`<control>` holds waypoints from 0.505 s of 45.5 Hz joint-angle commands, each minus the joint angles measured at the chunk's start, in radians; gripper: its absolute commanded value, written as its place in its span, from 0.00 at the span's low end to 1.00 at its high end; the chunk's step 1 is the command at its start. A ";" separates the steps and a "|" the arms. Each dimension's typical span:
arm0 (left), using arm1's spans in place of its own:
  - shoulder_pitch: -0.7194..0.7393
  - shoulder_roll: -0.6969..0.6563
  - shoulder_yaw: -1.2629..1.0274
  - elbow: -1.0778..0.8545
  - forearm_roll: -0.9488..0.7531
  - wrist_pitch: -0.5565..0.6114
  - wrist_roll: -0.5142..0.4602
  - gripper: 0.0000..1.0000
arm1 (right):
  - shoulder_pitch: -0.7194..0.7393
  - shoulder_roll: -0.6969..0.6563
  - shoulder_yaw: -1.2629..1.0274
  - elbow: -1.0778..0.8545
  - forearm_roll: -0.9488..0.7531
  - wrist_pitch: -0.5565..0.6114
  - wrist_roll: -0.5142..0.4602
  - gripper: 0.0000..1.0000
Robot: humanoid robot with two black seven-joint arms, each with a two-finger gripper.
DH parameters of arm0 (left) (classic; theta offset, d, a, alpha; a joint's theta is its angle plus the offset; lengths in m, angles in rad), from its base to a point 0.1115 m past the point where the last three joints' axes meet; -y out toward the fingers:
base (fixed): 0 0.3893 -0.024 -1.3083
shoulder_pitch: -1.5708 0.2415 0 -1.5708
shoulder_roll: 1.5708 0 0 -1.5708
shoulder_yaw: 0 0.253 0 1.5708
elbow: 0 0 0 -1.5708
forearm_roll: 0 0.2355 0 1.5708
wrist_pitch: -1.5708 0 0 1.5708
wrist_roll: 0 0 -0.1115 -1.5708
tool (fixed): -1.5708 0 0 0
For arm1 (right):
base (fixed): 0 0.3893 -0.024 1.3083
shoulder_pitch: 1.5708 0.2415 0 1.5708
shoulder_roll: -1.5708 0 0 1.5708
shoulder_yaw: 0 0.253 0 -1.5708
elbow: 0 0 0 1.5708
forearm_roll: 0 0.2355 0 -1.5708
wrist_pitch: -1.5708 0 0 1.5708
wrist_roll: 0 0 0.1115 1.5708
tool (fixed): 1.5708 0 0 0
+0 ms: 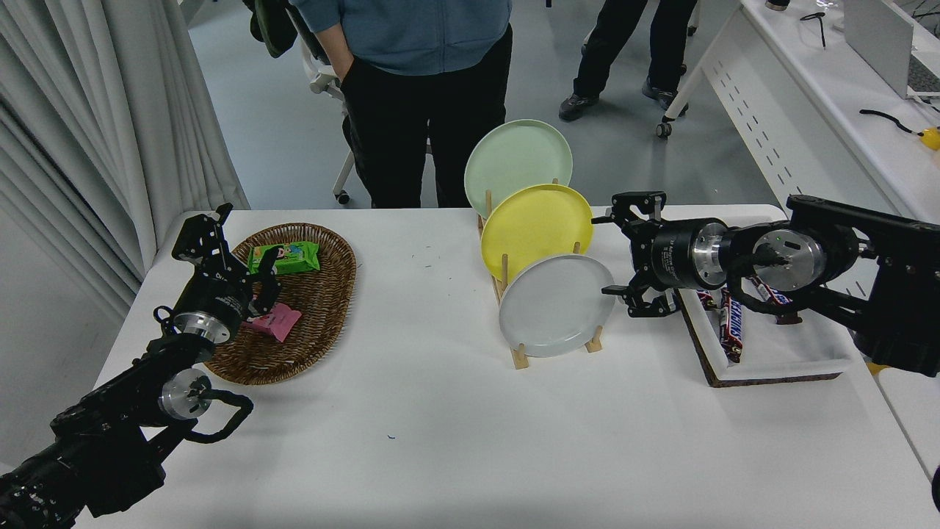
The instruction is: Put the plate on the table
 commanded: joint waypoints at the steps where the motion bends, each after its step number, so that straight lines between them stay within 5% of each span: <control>1: 0.000 0.000 0.000 0.000 0.000 0.000 0.000 1.00 | -0.025 0.026 0.050 -0.039 -0.026 -0.031 -0.006 0.96; 23: 0.000 0.000 0.000 0.000 0.000 0.000 0.000 1.00 | -0.028 0.124 0.033 -0.132 -0.021 -0.077 -0.005 0.94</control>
